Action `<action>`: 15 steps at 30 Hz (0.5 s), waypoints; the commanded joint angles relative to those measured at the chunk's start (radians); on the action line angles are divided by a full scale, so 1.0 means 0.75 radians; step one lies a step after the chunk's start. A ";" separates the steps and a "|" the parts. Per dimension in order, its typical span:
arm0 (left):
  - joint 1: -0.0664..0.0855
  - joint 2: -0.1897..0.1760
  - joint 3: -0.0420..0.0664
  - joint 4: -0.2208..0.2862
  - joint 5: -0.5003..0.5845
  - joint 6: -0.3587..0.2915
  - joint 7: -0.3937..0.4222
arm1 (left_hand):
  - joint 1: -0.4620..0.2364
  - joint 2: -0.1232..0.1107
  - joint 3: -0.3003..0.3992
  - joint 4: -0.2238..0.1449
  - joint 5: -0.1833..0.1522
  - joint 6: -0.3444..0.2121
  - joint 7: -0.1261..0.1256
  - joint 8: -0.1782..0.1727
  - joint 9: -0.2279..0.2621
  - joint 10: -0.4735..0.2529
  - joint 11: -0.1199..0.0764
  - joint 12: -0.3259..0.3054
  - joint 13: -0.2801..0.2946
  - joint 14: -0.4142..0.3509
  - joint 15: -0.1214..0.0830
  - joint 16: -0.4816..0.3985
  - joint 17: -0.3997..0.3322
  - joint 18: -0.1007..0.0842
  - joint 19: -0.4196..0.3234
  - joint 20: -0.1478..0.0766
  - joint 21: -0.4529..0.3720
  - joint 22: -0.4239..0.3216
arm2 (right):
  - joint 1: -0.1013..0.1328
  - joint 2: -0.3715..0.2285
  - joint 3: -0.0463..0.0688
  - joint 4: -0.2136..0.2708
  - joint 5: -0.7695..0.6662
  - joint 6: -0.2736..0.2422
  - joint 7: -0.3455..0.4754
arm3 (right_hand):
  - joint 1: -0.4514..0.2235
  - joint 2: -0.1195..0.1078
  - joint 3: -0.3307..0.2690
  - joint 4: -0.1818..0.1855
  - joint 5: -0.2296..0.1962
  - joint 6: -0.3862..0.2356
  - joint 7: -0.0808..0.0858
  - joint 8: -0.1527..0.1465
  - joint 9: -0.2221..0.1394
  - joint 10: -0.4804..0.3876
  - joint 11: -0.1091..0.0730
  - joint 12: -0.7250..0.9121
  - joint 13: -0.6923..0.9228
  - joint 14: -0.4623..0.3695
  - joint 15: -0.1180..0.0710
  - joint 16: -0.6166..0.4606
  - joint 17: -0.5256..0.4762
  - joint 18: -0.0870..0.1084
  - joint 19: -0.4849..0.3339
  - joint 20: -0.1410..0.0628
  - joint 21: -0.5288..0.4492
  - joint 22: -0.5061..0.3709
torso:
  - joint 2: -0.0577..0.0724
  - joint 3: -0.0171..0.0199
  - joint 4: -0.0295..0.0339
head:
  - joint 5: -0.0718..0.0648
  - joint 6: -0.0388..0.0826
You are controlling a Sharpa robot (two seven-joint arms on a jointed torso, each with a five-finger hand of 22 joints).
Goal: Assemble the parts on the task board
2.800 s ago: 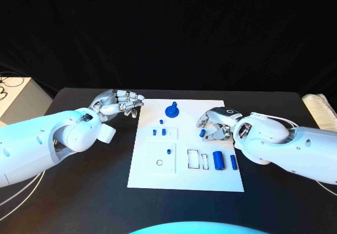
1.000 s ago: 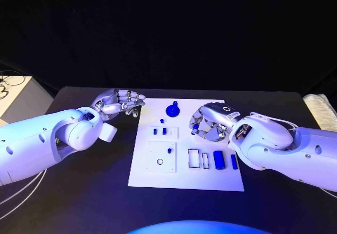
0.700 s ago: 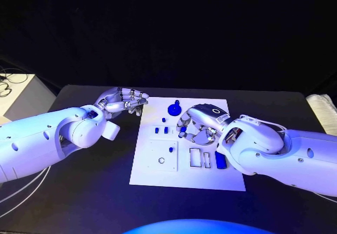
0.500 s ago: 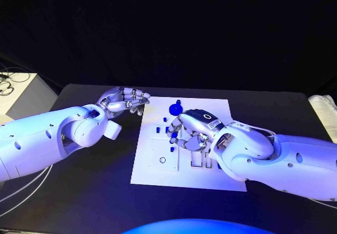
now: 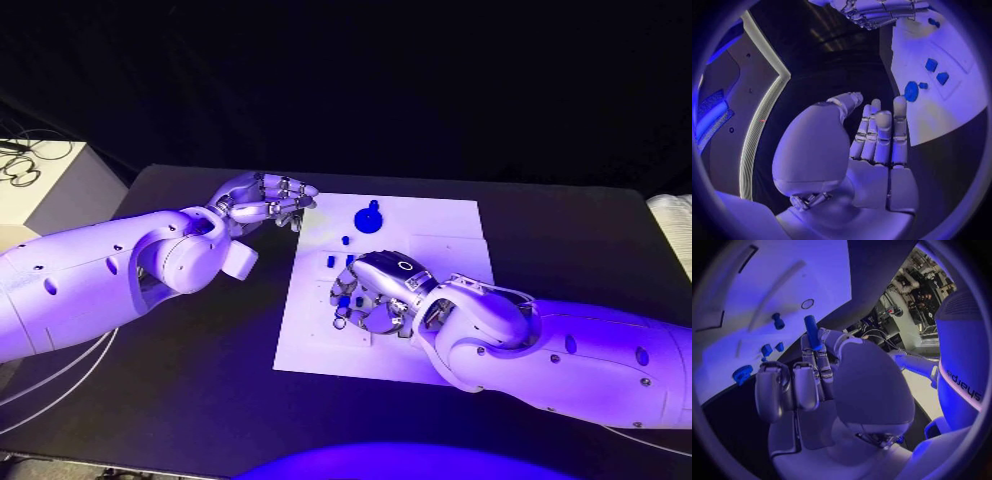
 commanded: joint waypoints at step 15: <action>0.000 0.006 0.001 0.002 -0.001 0.023 0.002 | 0.000 0.005 -0.010 0.003 0.000 -0.008 0.004 0.000 -0.002 -0.014 0.000 0.010 0.003 0.001 0.004 0.006 -0.001 0.018 0.005 0.009 -0.008 -0.001 | -0.035 0.020 -0.008 -0.036 -0.033 0.019 0.036 | 0.003 0.016 0.097 -0.105 0.005 -0.010 0.000 0.005 0.002 0.126 -0.117 0.002 0.020 0.030 -0.010 0.003 0.000 -0.020 0.055 -0.011 0.003 0.197 | 0.000 0.0015 -0.0009 | 0.014 -0.014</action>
